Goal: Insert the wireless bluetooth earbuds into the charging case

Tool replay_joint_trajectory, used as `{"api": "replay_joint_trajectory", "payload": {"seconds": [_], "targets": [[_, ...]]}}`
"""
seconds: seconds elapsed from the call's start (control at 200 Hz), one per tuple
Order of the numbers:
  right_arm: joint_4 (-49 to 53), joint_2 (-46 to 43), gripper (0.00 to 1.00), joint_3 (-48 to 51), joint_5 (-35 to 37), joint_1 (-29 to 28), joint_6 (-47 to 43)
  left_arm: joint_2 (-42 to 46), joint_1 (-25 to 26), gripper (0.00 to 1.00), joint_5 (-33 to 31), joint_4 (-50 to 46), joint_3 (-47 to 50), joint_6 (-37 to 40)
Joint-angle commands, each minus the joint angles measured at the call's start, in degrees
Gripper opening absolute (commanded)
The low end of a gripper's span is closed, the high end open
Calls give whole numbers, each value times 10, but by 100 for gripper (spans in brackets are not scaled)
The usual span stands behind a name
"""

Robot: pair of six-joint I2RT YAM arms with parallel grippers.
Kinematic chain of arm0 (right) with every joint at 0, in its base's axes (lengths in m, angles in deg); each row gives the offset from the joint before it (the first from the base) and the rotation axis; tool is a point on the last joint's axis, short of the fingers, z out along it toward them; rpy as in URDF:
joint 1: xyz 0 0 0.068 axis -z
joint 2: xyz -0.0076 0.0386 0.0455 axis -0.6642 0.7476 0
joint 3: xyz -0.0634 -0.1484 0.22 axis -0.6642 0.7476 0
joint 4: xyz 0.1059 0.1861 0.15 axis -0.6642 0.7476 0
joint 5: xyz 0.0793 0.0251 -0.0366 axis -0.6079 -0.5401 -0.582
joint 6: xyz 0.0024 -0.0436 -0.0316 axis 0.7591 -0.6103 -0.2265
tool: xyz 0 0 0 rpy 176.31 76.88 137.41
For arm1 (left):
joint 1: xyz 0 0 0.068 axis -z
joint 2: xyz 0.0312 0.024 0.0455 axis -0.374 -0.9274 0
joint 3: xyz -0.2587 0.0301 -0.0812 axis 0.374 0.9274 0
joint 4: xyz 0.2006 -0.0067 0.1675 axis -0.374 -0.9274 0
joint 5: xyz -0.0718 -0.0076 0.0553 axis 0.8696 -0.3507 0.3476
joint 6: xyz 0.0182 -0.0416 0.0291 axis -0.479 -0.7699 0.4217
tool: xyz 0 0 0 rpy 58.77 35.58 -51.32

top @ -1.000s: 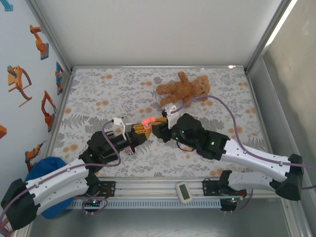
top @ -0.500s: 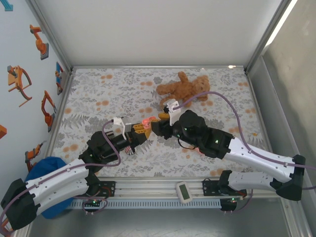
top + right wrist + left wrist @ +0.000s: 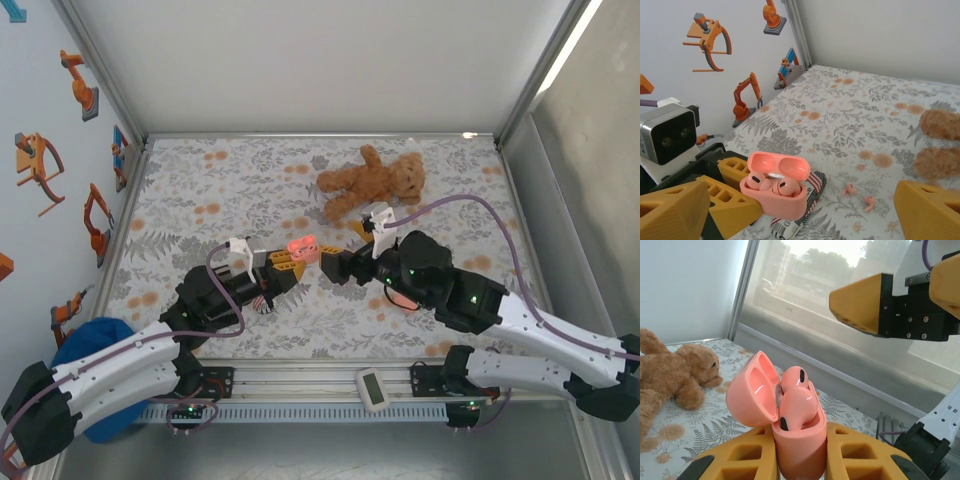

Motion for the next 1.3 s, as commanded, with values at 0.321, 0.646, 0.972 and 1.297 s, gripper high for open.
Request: {"api": "replay_joint_trajectory", "payload": {"seconds": [0.321,0.646,0.972,1.297], "targets": [[-32,-32,100,45,-117,36,37,-16,3,10,30,60,-8,-16],[-81,14,99,55,-218,70,97,-24,3,10,64,71,-14,-22],[-106,63,100,40,-250,71,111,-22,3,10,72,75,-13,-22],[-141,97,90,22,-295,70,111,-17,3,11,76,64,-16,-19]]}}
